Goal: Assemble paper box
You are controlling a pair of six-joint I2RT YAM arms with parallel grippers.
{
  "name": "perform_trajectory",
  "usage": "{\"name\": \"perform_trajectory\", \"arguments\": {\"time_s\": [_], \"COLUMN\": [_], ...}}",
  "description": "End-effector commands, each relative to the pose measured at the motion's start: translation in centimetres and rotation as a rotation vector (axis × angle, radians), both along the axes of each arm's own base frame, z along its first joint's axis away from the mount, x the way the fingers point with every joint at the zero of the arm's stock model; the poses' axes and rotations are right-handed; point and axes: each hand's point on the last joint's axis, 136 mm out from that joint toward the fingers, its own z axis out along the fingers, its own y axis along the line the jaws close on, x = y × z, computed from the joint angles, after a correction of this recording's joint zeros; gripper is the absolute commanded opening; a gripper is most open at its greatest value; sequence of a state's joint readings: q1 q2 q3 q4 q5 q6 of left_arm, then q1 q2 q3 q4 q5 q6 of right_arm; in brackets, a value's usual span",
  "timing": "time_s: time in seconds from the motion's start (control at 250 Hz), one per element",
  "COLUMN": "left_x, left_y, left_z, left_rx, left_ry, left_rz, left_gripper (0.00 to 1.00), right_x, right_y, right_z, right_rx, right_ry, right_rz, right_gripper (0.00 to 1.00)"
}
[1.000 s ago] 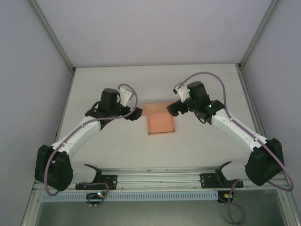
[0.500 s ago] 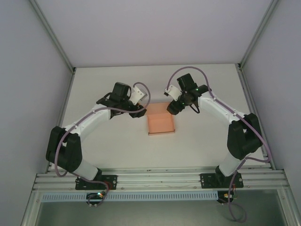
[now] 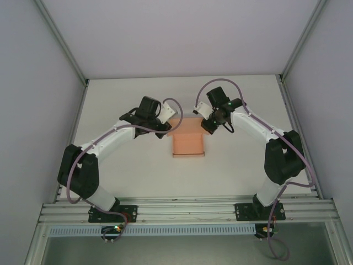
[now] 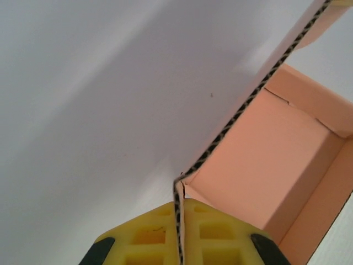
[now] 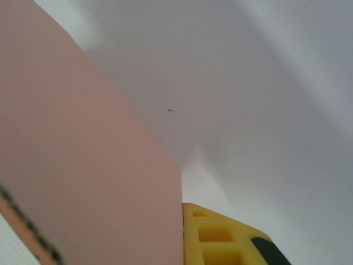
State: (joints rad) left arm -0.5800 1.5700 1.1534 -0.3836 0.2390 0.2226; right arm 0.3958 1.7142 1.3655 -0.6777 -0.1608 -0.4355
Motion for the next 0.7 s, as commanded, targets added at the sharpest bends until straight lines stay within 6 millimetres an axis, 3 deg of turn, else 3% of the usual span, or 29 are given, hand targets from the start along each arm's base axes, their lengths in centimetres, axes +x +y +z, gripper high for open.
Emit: {"name": "perform_trajectory", "arguments": {"time_s": [0.0,0.16,0.347,0.563,0.695], "left_x": [1.9,3.6,4.7,5.1,6.2], "left_y": [1.5,1.8,1.3,0.1,0.4], "left_z": [1.2,2.5,2.5,2.1,1.8], "left_rx": [0.048,0.02,-0.089,-0.192,-0.269], "left_ry": [-0.041,-0.047,0.013,0.054,0.069], "left_rz": [0.156,0.347,0.557,0.667,0.786], "left_gripper": [0.0,0.0,0.0,0.0,0.0], "right_x": [0.0,2.4,5.7,7.7,7.8], "right_y": [-1.4,-1.0,-0.4,0.2,2.5], "right_z": [0.6,3.8,7.4,9.2,9.2], "right_rx": [-0.04,0.061,0.287,0.443,0.528], "right_ry": [0.001,-0.099,-0.181,-0.248,-0.25], "right_rz": [-0.067,-0.23,-0.587,-0.851,-0.87], "right_gripper": [0.03,0.02,0.02,0.05,0.06]}}
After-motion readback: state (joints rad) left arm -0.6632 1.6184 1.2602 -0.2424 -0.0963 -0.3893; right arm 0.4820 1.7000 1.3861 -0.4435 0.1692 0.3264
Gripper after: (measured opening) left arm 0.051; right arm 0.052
